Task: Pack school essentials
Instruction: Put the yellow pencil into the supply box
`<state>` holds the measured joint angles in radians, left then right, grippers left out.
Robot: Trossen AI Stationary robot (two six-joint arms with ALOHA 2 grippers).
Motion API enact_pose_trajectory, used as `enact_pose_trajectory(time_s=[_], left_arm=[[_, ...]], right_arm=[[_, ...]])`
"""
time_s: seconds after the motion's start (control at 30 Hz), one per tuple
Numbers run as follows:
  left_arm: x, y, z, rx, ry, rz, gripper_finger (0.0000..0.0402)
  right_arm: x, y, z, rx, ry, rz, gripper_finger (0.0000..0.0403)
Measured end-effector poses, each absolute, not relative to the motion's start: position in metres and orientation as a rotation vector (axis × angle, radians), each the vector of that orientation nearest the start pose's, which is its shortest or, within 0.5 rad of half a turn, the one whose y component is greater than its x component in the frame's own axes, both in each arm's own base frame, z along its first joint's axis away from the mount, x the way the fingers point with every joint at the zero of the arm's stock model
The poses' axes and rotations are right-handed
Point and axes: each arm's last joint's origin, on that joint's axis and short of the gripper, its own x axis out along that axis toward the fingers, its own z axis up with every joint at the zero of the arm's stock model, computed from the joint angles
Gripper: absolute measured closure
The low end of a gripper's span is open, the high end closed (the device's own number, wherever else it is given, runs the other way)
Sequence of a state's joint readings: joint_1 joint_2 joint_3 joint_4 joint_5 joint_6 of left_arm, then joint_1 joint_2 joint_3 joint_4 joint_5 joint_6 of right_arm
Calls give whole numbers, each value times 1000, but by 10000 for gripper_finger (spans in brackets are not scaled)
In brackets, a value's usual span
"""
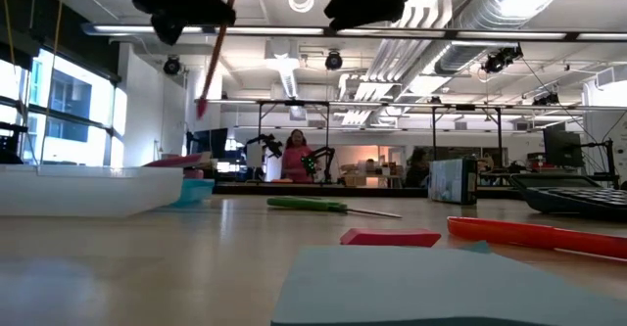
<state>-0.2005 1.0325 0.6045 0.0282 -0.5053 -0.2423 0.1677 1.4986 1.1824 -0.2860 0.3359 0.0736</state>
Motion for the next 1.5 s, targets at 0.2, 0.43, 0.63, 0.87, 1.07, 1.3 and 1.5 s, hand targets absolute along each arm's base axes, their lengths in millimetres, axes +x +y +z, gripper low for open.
enact_pose_trajectory(time_s=[0.2,0.43,0.63,0.87,1.07,1.3,1.5], left_arm=[[207,-30,253,-257,611,397,385],[191,-39,259,-369,776,452,385],[178,-49,244,-427,940,535,385],[181,-64,224,-445,1091,588,385],[189,-71,206,-400,1216,611,385],[196,-74,191,-351,1292,614,383],[199,-74,191,-320,1299,589,373]], right_arm=[[326,45,291,-86,604,-211,197],[326,45,291,-89,611,-211,197],[326,45,291,-75,610,-216,197],[326,43,291,-70,610,-222,197],[327,39,290,-53,609,-242,197],[327,37,290,-44,613,-251,197],[327,33,290,-40,611,-263,197]])
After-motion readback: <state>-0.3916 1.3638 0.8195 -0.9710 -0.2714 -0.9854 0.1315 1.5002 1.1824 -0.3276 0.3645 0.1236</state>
